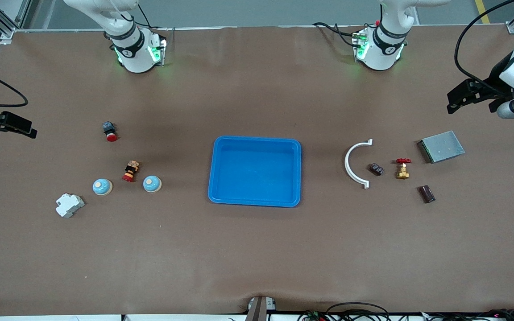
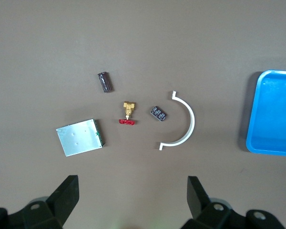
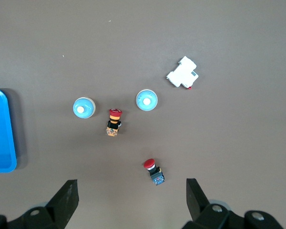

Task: Place electrolytic capacitor and blue bell in tray
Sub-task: 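Reach down and grasp the dark capacitor with the left gripper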

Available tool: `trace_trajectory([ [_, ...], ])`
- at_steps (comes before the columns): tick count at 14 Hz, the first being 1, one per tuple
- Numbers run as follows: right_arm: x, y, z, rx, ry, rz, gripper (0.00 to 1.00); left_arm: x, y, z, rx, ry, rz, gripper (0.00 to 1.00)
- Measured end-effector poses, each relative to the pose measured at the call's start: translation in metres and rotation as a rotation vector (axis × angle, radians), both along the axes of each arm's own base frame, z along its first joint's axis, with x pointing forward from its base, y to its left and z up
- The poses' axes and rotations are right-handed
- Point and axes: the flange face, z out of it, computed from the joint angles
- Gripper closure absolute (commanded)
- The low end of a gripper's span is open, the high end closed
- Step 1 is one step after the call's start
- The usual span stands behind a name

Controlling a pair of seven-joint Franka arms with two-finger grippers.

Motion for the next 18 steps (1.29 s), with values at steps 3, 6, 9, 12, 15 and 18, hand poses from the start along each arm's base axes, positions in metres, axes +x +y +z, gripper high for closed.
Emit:
trace_trajectory([
  [3, 0.0, 0.0, 0.0, 0.0, 0.0, 0.0, 0.0, 0.0, 0.0, 0.0, 0.0, 0.0, -0.001, 0.0],
  [6, 0.0, 0.0, 0.0, 0.0, 0.001, 0.0, 0.0, 0.001, 0.004, -0.002, 0.0, 0.003, 0.006, 0.0],
  [9, 0.0, 0.0, 0.0, 0.0, 0.001, 0.0, 0.0, 0.015, 0.017, -0.021, 0.0, 0.027, 0.03, 0.0],
  [12, 0.0, 0.0, 0.0, 0.0, 0.001, -0.001, 0.0, 0.04, 0.027, -0.063, 0.016, 0.071, 0.045, 0.0],
  [15, 0.0, 0.0, 0.0, 0.0, 0.001, 0.0, 0.0, 0.067, 0.032, -0.113, 0.054, 0.104, 0.056, 0.0],
  [18, 0.0, 0.0, 0.0, 0.0, 0.001, 0.0, 0.0, 0.092, 0.066, -0.16, 0.054, 0.087, 0.114, 0.0],
])
